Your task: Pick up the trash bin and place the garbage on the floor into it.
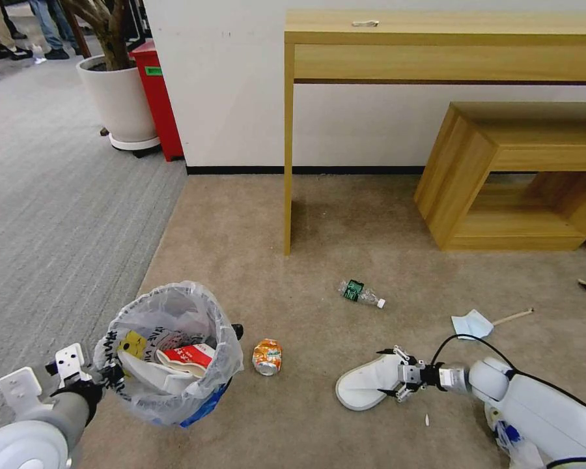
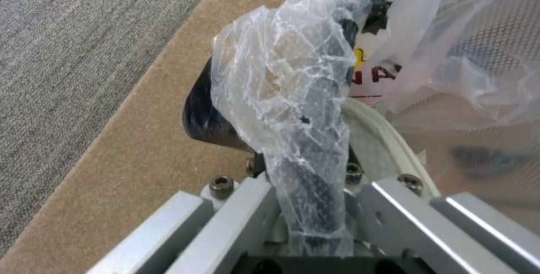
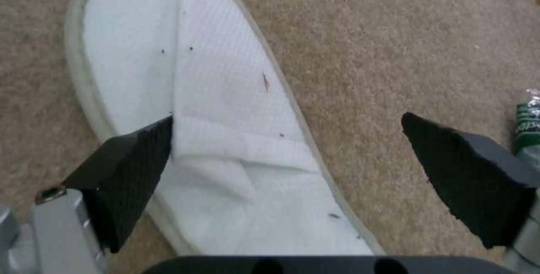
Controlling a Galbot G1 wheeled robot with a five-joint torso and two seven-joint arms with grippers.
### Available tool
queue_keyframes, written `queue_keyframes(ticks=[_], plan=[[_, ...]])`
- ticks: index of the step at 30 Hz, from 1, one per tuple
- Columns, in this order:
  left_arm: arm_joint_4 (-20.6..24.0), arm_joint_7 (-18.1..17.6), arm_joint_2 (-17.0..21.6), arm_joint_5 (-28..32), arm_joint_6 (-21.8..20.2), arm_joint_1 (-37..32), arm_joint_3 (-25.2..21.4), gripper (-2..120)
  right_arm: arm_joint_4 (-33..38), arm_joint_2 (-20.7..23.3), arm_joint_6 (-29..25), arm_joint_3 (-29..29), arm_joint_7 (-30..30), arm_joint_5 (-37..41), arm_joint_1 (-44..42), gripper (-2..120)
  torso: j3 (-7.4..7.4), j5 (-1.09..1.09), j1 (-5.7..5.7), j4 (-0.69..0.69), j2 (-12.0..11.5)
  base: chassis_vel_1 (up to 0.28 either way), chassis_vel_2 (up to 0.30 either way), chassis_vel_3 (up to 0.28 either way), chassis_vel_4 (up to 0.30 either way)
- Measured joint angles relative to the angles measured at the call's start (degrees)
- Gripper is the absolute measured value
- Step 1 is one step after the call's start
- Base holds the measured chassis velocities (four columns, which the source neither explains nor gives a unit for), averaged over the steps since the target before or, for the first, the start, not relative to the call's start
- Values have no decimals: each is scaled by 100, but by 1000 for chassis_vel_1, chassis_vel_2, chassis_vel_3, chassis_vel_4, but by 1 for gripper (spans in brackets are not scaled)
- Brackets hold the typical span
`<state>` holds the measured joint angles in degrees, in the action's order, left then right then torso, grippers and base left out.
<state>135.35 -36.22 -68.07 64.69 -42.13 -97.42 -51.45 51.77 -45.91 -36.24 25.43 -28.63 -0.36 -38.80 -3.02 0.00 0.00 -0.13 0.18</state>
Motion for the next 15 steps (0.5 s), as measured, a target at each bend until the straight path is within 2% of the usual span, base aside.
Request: queue_keyframes(ticks=[15], plan=[[-21, 1, 41, 21, 0, 17, -1, 1, -293, -276, -39, 158, -5, -32, 109, 100, 0, 0, 0, 0, 0, 0, 0, 0, 0]])
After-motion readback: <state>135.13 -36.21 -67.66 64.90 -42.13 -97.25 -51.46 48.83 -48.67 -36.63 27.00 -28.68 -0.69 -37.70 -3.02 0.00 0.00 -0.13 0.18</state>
